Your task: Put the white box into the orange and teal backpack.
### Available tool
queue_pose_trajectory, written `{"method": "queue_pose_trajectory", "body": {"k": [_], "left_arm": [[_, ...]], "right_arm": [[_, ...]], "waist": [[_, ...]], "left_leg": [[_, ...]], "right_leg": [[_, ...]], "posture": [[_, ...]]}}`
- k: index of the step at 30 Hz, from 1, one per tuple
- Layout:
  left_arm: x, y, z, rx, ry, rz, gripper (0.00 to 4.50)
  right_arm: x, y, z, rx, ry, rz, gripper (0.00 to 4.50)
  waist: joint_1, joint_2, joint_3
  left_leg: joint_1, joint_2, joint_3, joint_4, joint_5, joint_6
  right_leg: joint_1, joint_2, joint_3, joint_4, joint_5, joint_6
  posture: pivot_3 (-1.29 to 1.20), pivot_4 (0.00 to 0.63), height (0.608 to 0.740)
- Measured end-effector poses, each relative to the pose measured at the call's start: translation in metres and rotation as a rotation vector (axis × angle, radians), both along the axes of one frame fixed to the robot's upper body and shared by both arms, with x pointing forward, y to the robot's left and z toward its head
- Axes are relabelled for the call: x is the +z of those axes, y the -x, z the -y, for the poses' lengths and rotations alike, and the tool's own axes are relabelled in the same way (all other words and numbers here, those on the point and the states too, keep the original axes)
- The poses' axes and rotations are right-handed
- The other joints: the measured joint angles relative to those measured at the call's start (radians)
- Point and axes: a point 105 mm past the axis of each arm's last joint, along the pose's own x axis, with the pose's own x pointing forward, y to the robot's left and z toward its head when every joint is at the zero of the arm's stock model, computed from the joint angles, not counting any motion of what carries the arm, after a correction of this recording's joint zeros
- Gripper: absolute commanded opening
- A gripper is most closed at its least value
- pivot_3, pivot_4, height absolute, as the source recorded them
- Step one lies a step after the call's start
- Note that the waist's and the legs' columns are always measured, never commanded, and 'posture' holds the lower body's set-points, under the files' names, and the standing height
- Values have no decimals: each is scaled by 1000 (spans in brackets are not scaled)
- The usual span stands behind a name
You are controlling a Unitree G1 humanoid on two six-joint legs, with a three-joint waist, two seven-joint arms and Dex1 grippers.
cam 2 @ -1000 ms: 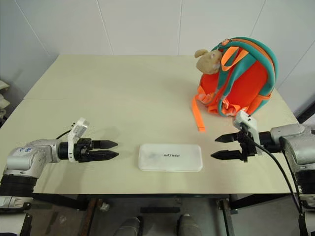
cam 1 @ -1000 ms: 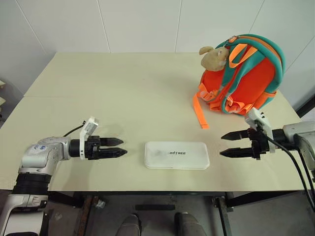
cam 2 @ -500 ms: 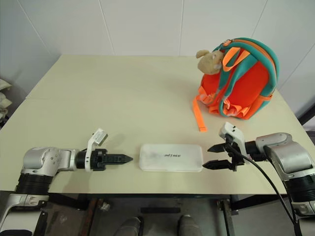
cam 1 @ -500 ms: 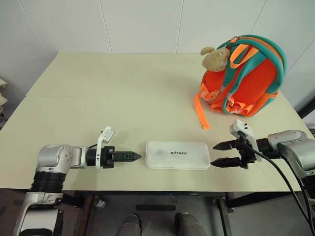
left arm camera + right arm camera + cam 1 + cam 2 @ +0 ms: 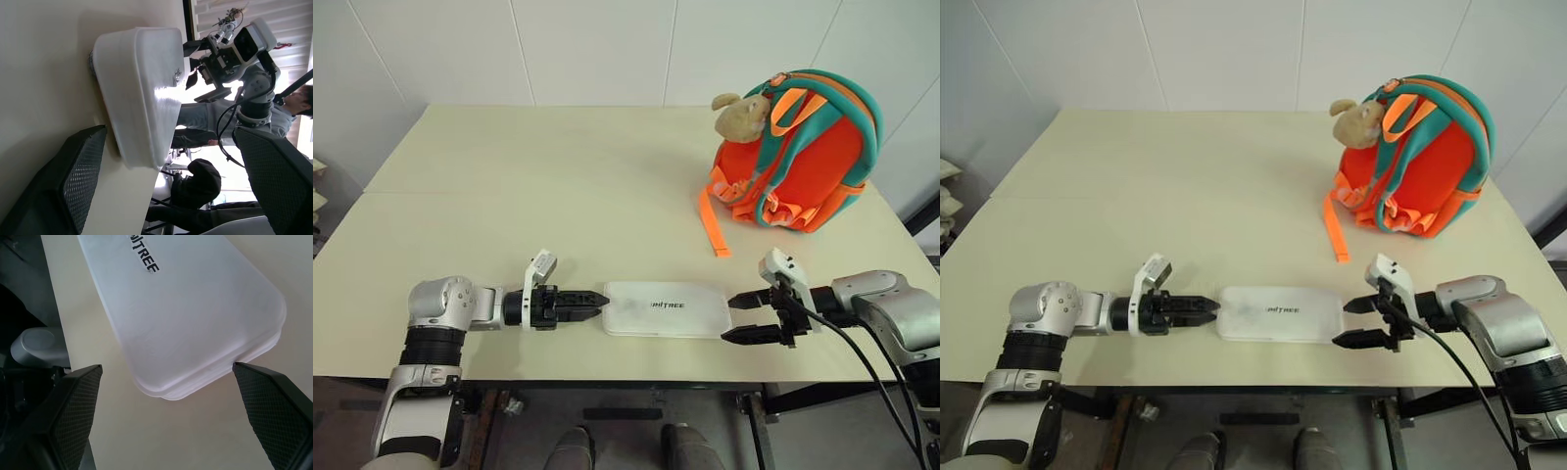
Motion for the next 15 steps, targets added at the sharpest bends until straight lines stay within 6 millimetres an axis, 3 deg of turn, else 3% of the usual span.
{"method": "queue_pose_trajectory", "body": {"k": [9, 15], "left_arm": [[-2, -7, 5, -3, 3, -24, 4480], [-3, -7, 24, -69, 17, -40, 4480]], "right_arm": [[-4, -1, 0, -8, 3, 27, 4500], [-4, -2, -11, 48, -31, 81, 4500]], "waist": [[1, -1, -2], [0, -1, -2]], "left_leg": [[2, 0, 0, 0, 3, -1], [1, 0, 0, 0, 3, -1]], "right_leg": [[3, 0, 0, -1, 0, -1], [2, 0, 0, -2, 1, 0]], "posture": [[0, 150, 740], [0, 150, 740]]}}
